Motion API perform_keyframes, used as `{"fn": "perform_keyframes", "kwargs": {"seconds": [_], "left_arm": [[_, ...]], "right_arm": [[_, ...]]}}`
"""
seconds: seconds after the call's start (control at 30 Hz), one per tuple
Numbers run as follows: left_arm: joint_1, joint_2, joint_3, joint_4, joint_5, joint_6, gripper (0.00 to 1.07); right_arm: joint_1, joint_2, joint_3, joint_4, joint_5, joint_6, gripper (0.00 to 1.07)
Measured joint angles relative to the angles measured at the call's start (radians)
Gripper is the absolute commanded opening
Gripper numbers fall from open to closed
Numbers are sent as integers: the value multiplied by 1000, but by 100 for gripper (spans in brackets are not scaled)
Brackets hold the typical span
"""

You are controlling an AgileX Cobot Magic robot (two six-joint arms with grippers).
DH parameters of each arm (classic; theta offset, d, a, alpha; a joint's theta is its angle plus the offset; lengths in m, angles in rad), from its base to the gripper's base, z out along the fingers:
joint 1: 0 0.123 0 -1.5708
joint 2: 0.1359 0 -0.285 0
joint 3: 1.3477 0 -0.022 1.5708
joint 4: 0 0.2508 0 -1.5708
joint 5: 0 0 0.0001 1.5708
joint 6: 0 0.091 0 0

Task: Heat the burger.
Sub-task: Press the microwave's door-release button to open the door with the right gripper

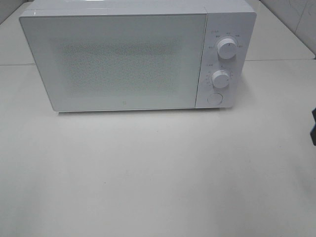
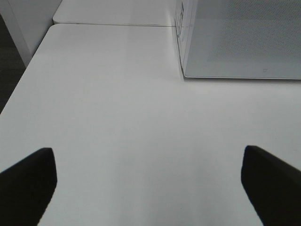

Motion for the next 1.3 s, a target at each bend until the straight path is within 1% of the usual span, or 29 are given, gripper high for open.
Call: {"fn": "perform_keyframes", "kwargs": {"seconds": [0.03, 0.07, 0.1, 0.17, 0.23, 0.33, 0.4, 0.5, 0.53, 0.57, 0.6, 0.67, 0.77, 0.8, 0.83, 0.87, 0.93, 0.97, 1.03, 1.07, 1.2, 1.3], "left_arm": [[0, 0, 0, 0, 0, 0, 101], [0, 0, 0, 0, 0, 0, 101], [0, 0, 0, 1, 0, 0, 101], [0, 0, 0, 1, 0, 0, 101], [0, 0, 0, 2, 0, 0, 101], [0, 0, 0, 2, 0, 0, 101], [0, 0, 0, 2, 0, 0, 101], [0, 0, 0, 2, 0, 0, 101], [0, 0, 0, 2, 0, 0, 101], [0, 0, 0, 2, 0, 0, 101], [0, 0, 0, 2, 0, 0, 101], [0, 0, 0, 2, 0, 0, 101], [0, 0, 0, 2, 0, 0, 101], [0, 0, 0, 2, 0, 0, 101], [0, 0, 0, 2, 0, 0, 101], [0, 0, 0, 2, 0, 0, 101], [0, 0, 0, 2, 0, 0, 101], [0, 0, 0, 2, 0, 0, 101], [0, 0, 0, 2, 0, 0, 101], [0, 0, 0, 2, 0, 0, 101], [0, 0, 0, 2, 0, 0, 101], [0, 0, 0, 2, 0, 0, 101]], "right_arm": [[-12, -3, 0, 0, 24, -14, 79], [-12, -3, 0, 0, 24, -14, 79], [-32, -21, 1, 7, 69, -37, 76], [-36, -36, 3, 12, 85, -48, 75], [-40, -158, 36, 65, 108, -95, 75], [-40, -188, 46, 77, 113, -101, 75], [-40, -342, 99, 88, 126, -124, 75], [-40, -376, 109, 89, 129, -131, 75], [-40, -462, 129, 89, 138, -142, 75], [-40, -505, 137, 89, 144, -146, 75], [-40, -505, 137, 89, 144, -146, 75], [-40, -657, 156, 95, 153, -161, 75], [-40, -697, 162, 98, 153, -171, 75], [-40, -773, 176, 109, 156, -197, 75], [-40, -809, 186, 117, 155, -203, 75], [-40, -809, 186, 117, 155, -203, 75], [-40, -915, 200, 141, 151, -236, 75], [-40, -915, 200, 141, 151, -236, 75], [-40, -984, 202, 149, 149, -246, 75], [-40, -984, 202, 149, 149, -246, 75], [-40, -1086, 202, 149, 149, -248, 75], [-40, -1108, 202, 149, 149, -250, 75]]}}
